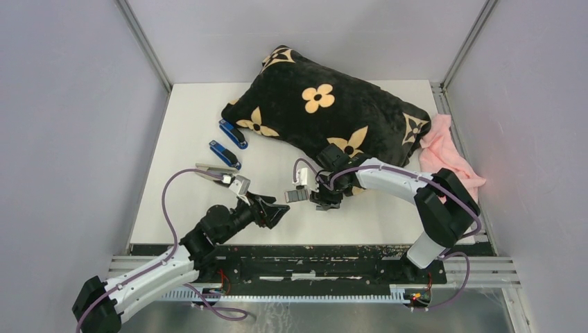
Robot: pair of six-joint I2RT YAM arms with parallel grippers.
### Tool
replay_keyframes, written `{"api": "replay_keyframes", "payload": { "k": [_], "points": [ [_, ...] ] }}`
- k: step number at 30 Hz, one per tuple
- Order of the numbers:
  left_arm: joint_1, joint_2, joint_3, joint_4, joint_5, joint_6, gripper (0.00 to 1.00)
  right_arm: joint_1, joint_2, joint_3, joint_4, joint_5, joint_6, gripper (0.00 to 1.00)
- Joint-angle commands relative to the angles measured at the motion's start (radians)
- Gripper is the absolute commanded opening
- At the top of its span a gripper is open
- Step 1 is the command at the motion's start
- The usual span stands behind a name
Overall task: Unload the staples from the stapler
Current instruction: Adjust the staple at the center of the board.
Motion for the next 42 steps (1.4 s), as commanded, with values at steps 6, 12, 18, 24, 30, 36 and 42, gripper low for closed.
{"api": "replay_keyframes", "payload": {
  "k": [6,12,18,24,30,36,42],
  "points": [
    [-0.002,-0.004,-0.003,0.011,-0.006,-0.052,0.79,0.050,0.044,0.045,0.041,0.103,0.026,0.50],
    [-0.002,-0.004,-0.003,0.012,-0.007,-0.056,0.78,0.067,0.052,0.053,0.037,0.111,0.032,0.48],
    [-0.003,-0.004,-0.002,0.012,-0.001,-0.063,0.78,0.077,0.071,0.063,0.033,0.134,0.030,0.43],
    [-0.003,-0.003,-0.003,0.013,0.000,-0.061,0.78,0.080,0.077,0.066,0.033,0.144,0.031,0.38],
    [-0.002,0.004,-0.002,0.014,0.005,-0.061,0.78,0.082,0.094,0.070,0.030,0.155,0.032,0.36],
    [-0.003,0.005,-0.004,0.015,0.007,-0.060,0.78,0.083,0.100,0.075,0.031,0.166,0.039,0.31],
    [-0.002,0.006,-0.002,0.015,0.009,-0.060,0.78,0.083,0.091,0.082,0.031,0.173,0.050,0.18]
  ]
}}
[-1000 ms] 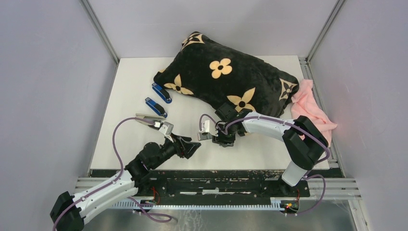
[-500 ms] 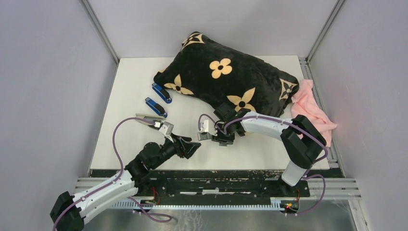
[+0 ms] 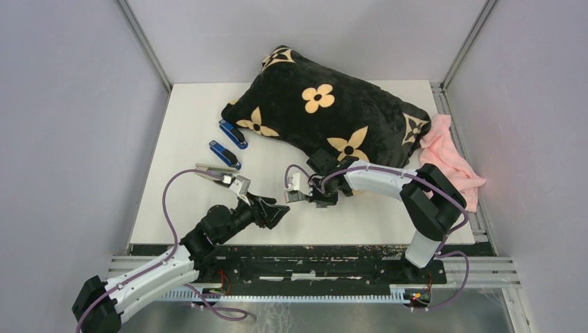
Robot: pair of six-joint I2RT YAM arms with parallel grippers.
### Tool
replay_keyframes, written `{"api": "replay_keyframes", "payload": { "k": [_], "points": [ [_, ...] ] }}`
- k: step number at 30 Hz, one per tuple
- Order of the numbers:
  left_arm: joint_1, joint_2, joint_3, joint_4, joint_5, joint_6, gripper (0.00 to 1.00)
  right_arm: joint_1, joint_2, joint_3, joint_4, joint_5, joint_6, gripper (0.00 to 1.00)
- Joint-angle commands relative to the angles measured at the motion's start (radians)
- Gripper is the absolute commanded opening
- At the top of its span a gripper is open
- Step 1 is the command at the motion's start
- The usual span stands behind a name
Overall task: Unload the staples from the stapler
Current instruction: Adjust the staple at the center of the board.
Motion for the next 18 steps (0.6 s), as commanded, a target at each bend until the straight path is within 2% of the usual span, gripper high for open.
{"api": "replay_keyframes", "payload": {
  "k": [1,8,18],
  "points": [
    [-0.003,0.001,0.000,0.024,0.005,-0.031,0.78,0.008,-0.014,0.047,0.013,0.022,0.020,0.16],
    [-0.001,0.011,0.008,0.026,0.007,-0.030,0.78,0.008,-0.045,0.047,0.023,0.032,0.029,0.09],
    [-0.002,0.039,0.003,0.073,0.018,-0.049,0.79,0.007,-0.110,0.043,0.039,0.038,0.043,0.08]
  ]
}}
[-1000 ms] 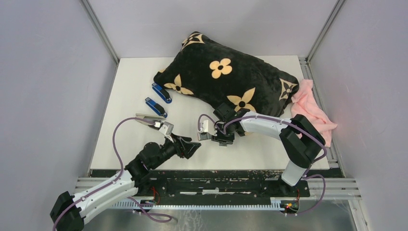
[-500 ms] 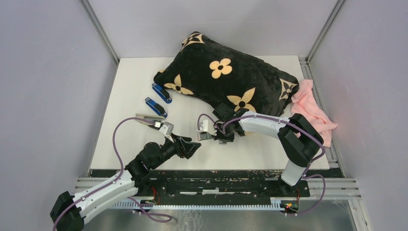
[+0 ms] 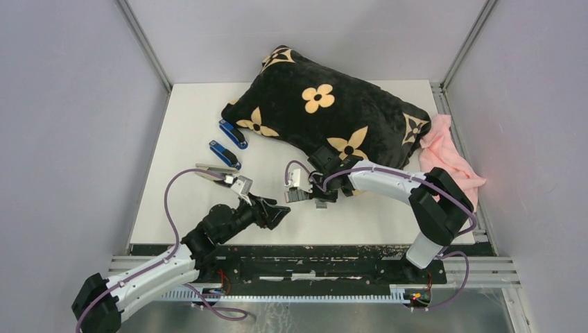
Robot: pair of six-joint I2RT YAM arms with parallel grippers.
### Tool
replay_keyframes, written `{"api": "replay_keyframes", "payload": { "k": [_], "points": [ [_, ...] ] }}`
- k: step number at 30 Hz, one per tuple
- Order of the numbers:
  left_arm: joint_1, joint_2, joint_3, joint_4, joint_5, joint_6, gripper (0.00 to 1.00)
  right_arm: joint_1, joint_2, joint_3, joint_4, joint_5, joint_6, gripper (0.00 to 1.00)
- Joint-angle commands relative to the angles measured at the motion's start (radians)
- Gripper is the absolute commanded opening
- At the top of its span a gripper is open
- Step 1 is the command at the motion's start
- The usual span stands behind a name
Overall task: Unload the staples from the stapler
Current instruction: Adjust the staple at the center of the board.
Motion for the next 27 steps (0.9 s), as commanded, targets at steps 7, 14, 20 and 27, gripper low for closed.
{"api": "replay_keyframes", "payload": {
  "k": [7,14,20,27],
  "points": [
    [-0.001,0.095,-0.047,0.286,0.044,-0.155,0.83,-0.061,-0.124,0.060,0.015,-0.208,0.125,0.07],
    [-0.003,0.212,-0.045,0.451,-0.024,-0.368,0.83,-0.145,-0.210,0.022,0.084,-0.485,0.246,0.07],
    [-0.003,0.306,0.034,0.435,-0.119,-0.492,0.82,-0.152,-0.230,0.008,0.114,-0.518,0.286,0.08],
    [-0.008,0.422,0.141,0.295,-0.273,-0.672,0.78,-0.152,-0.229,-0.001,0.133,-0.493,0.305,0.08]
  ]
}}
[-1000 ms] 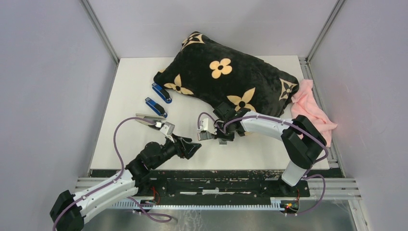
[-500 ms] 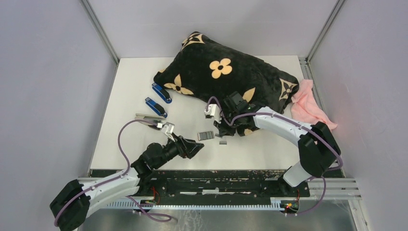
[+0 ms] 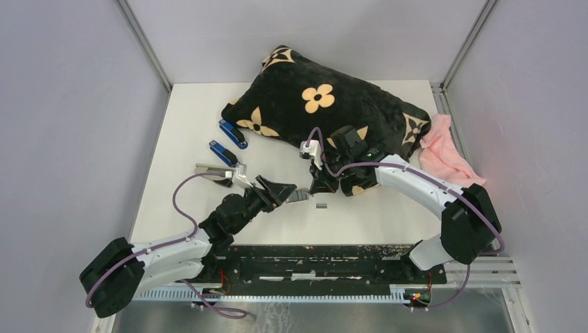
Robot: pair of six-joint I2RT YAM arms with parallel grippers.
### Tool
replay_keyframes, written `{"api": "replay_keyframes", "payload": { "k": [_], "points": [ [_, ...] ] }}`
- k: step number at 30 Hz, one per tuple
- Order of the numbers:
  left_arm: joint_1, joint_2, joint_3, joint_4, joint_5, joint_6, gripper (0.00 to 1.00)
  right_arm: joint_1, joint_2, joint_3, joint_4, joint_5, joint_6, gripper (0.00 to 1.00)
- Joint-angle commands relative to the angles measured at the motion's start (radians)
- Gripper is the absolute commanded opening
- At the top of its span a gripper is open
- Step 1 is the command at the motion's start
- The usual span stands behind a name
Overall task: Unload the staples from the stapler
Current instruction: Adjust the staple at the center of the board.
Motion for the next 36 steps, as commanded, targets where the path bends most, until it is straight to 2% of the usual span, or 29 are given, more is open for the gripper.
{"api": "replay_keyframes", "payload": {
  "k": [1,12,17,26,29,36],
  "points": [
    [-0.013,0.063,0.111,-0.083,-0.143,-0.194,0.77,-0.002,-0.022,-0.006,0.048,-0.021,0.027,0.08],
    [-0.094,0.219,0.215,-0.140,-0.273,-0.366,0.72,0.002,-0.010,-0.018,0.081,0.031,0.047,0.08],
    [-0.116,0.235,0.233,-0.114,-0.298,-0.324,0.69,0.003,0.015,-0.018,0.096,0.008,0.089,0.08],
    [-0.119,0.271,0.216,0.013,-0.229,-0.238,0.65,0.003,0.034,-0.018,0.123,-0.023,0.149,0.09],
    [-0.121,0.283,0.198,0.053,-0.228,-0.233,0.59,0.001,0.038,-0.018,0.131,-0.027,0.164,0.09],
    [-0.120,0.294,0.207,0.026,-0.228,-0.209,0.49,0.000,0.047,-0.019,0.141,-0.026,0.190,0.09]
  ]
}}
